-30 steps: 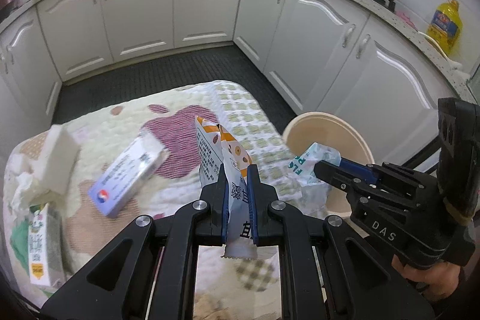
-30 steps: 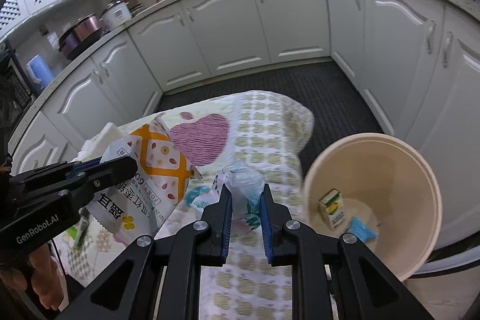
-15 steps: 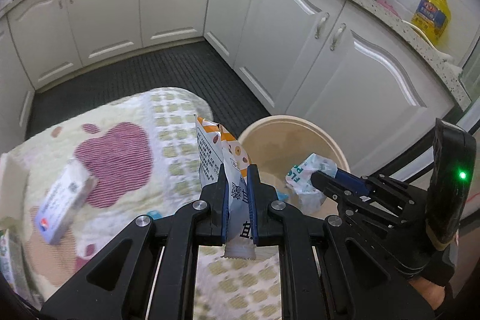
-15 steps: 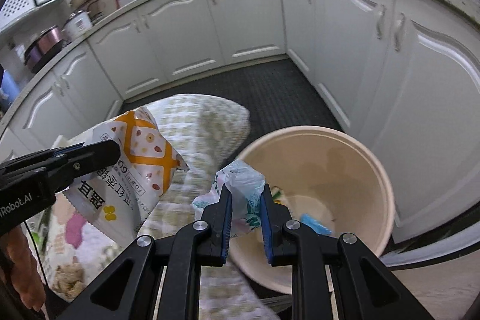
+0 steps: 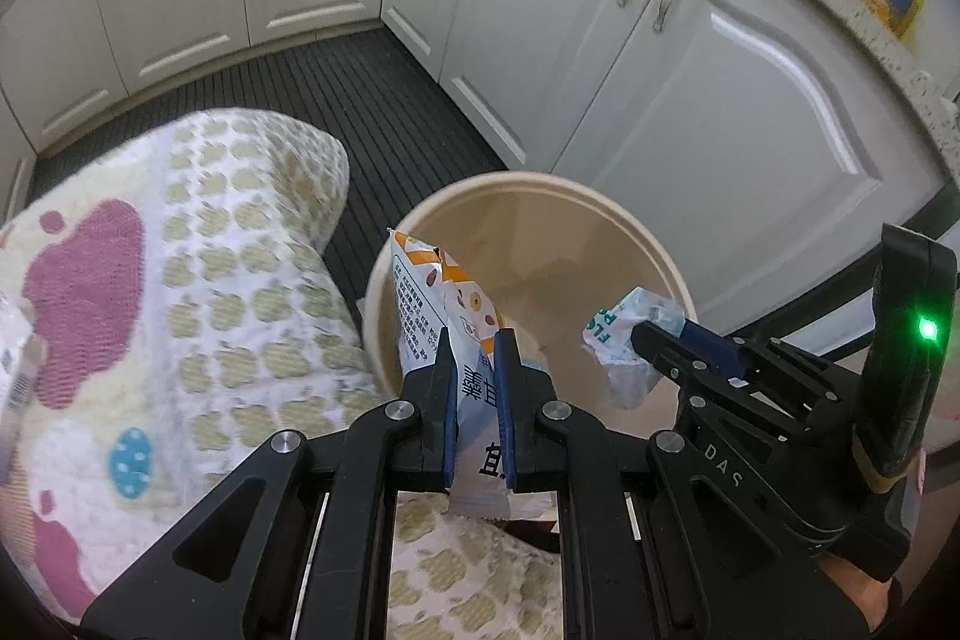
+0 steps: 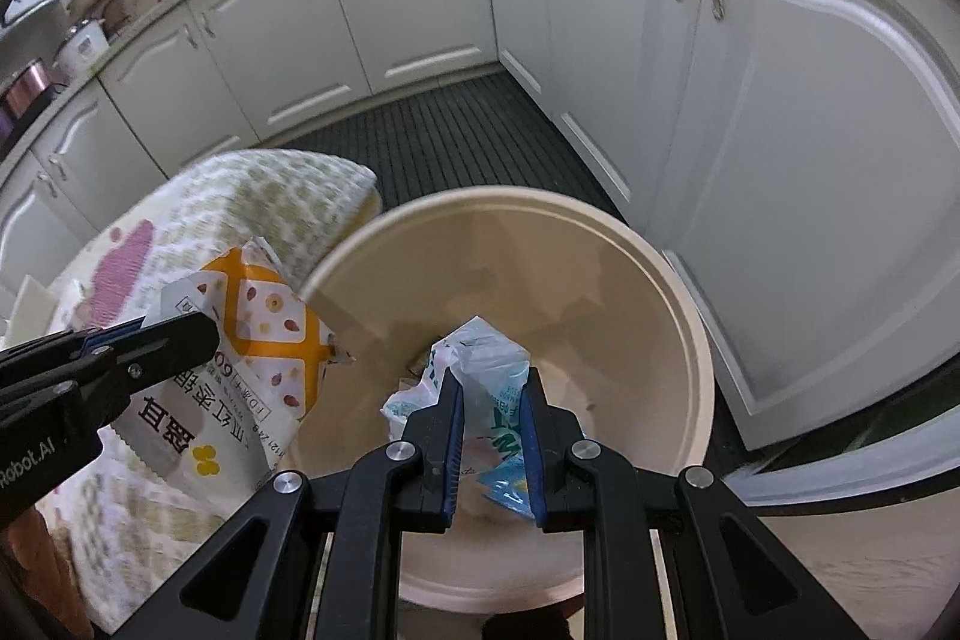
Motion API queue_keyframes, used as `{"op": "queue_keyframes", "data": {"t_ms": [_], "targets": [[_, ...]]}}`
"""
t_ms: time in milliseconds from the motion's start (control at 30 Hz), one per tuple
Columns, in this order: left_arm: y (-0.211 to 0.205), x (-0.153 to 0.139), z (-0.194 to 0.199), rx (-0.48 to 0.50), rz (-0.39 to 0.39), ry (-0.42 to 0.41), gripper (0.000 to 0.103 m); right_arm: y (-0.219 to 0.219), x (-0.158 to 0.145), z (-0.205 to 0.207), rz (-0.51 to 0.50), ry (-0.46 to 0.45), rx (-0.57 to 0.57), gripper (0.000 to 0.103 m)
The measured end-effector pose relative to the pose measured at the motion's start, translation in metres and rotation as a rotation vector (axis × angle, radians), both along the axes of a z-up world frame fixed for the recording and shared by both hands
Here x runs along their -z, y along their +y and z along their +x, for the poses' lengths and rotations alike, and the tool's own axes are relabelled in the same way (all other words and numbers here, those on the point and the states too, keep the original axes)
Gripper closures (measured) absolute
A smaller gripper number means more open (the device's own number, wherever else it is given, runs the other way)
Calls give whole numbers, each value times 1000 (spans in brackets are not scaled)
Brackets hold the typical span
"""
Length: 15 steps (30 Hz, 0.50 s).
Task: Collect trash
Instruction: 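Open both tools to drop the wrappers into the bucket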
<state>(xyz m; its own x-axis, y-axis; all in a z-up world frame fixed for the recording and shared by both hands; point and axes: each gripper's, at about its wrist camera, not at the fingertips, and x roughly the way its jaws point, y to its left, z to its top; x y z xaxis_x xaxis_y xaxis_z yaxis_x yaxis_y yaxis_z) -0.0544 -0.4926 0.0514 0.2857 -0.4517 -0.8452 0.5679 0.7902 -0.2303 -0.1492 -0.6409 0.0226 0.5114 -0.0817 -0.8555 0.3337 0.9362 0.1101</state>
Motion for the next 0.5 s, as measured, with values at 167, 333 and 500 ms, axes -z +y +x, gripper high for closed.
{"op": "queue_keyframes", "data": {"t_ms": [167,333,500], "targets": [[-14,17,1,-2,20,14,94,-7,15,3,-5,24,0,86],[-24,31,-1,4,55,11,94,-13,27,3,9,44,4,86],[-30,40,0,13,60,35,92,-18,33,4,7,52,21,72]]}}
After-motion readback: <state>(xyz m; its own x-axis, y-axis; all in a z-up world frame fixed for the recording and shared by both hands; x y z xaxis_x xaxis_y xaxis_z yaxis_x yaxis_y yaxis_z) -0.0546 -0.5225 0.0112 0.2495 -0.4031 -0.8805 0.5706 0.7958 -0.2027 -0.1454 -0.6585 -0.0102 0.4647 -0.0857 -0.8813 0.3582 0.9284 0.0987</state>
